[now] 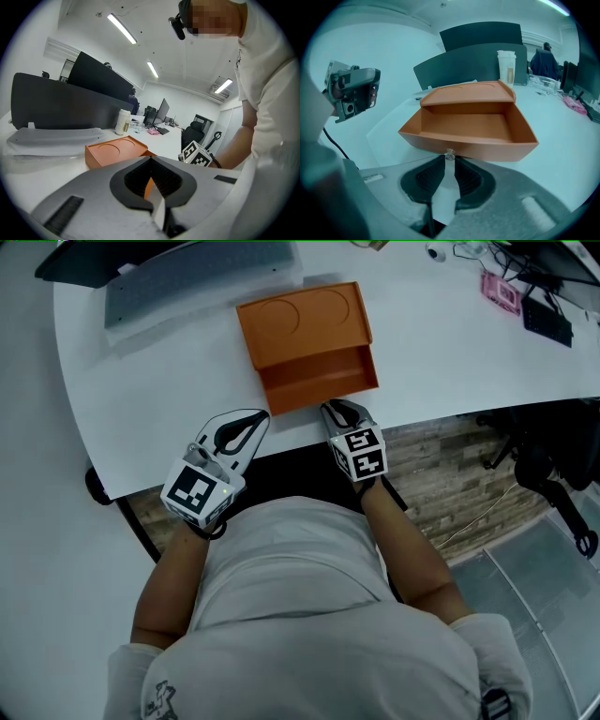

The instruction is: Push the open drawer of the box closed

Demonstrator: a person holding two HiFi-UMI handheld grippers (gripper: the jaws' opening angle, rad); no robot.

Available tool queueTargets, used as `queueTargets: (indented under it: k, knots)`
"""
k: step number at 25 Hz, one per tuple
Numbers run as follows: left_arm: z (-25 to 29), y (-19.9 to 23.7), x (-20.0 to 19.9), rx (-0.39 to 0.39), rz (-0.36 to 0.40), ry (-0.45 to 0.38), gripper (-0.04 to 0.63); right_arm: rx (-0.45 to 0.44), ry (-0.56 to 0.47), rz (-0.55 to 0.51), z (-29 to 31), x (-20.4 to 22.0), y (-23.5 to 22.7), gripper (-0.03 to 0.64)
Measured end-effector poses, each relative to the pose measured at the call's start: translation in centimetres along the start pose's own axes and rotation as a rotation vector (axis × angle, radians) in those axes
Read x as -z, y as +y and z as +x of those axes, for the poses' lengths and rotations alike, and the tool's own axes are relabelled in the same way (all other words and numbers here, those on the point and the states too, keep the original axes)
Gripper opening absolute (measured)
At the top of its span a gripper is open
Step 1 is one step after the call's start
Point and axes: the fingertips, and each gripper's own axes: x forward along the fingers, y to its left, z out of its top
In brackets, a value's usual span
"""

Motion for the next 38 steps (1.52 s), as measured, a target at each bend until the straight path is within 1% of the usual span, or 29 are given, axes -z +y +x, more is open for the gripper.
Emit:
queueTargets:
  k: [14,28,38]
  knots:
    - [1.6,1.9,0.1,-0.042,-0.028,0.014,-0.002,-0.041,0.019,-0.038,1.2,-1.9,-0.3,0.066]
    - [3.1,2.9,-0.8,-0.070,-0.039,0.025,-0.002,-0.071,0.023,-0.017,2.5,-4.2,-1.3,0.067]
    - [4.0,3.8,-1.5,-0.105,-0.060,0.012,-0.002,-0.101,0.033,-0.040,3.9,-6.4,-1.9,0.066]
